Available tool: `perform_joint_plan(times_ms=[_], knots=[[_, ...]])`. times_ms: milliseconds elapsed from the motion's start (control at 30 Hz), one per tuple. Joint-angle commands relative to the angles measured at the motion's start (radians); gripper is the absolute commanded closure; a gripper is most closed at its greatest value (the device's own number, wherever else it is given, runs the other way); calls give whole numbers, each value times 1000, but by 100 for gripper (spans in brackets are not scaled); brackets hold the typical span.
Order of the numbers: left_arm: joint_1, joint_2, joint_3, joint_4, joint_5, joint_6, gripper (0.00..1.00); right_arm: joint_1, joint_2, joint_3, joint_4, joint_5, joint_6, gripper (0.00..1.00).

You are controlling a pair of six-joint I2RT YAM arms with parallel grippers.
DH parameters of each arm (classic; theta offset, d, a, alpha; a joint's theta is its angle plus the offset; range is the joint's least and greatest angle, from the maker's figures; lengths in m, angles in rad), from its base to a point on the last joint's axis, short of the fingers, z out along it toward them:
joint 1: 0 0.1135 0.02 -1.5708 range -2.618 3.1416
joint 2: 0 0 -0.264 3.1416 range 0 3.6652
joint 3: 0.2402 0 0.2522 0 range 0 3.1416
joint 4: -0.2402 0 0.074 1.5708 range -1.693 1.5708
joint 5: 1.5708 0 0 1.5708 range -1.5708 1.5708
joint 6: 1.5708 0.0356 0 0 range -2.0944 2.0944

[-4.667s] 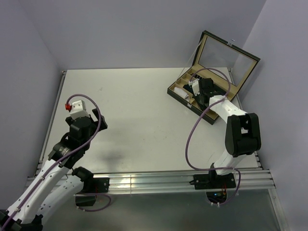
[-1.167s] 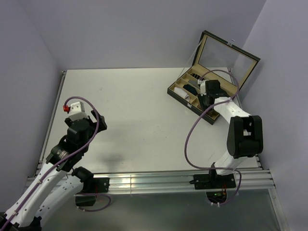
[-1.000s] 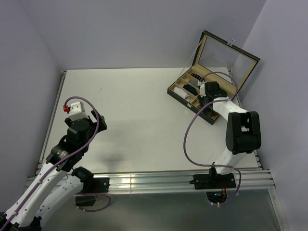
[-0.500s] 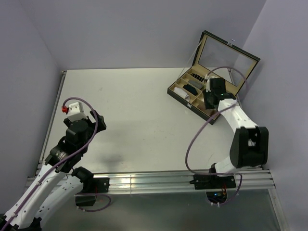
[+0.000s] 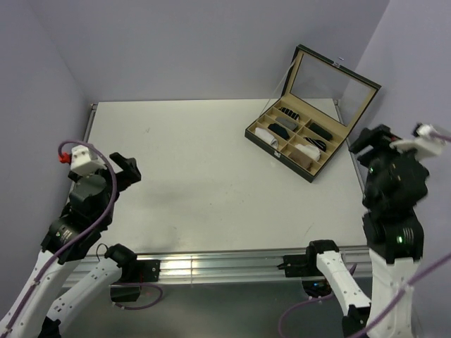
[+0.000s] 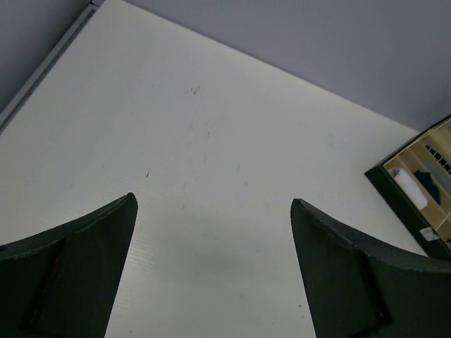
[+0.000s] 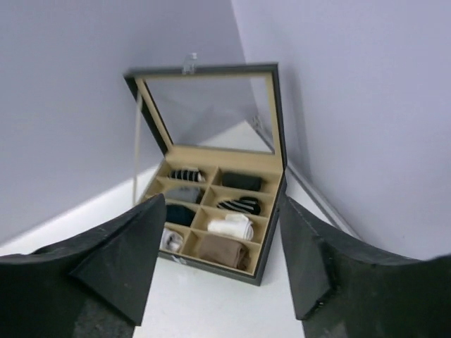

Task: Roll the socks
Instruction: Reset both arms

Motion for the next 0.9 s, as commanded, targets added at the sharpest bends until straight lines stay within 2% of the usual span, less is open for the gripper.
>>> perform_joint_plan(times_ms=[0, 33, 233, 433, 467, 667, 867], knots=[[-5, -8, 108, -49, -56, 15, 4, -4, -134, -35, -98, 57, 71, 26], [-5, -13, 123, -54, -71, 21, 3, -2, -212, -59, -99, 61, 65, 25], [-3, -50, 179, -41, -128, 67, 0, -2, -450, -121, -139, 106, 1, 20], [-5, -93, 177, -40, -212, 90, 1, -1, -621, -172, -191, 119, -59, 12], [-5, -107, 166, -32, -221, 87, 0, 1, -660, -181, -190, 104, -71, 0], [-5, -133, 130, -6, -249, 50, 1, 5, -785, -264, -109, 31, -120, 0], [-5, -134, 113, 9, -255, 15, 1, 13, -774, -291, -102, 26, -123, 0]])
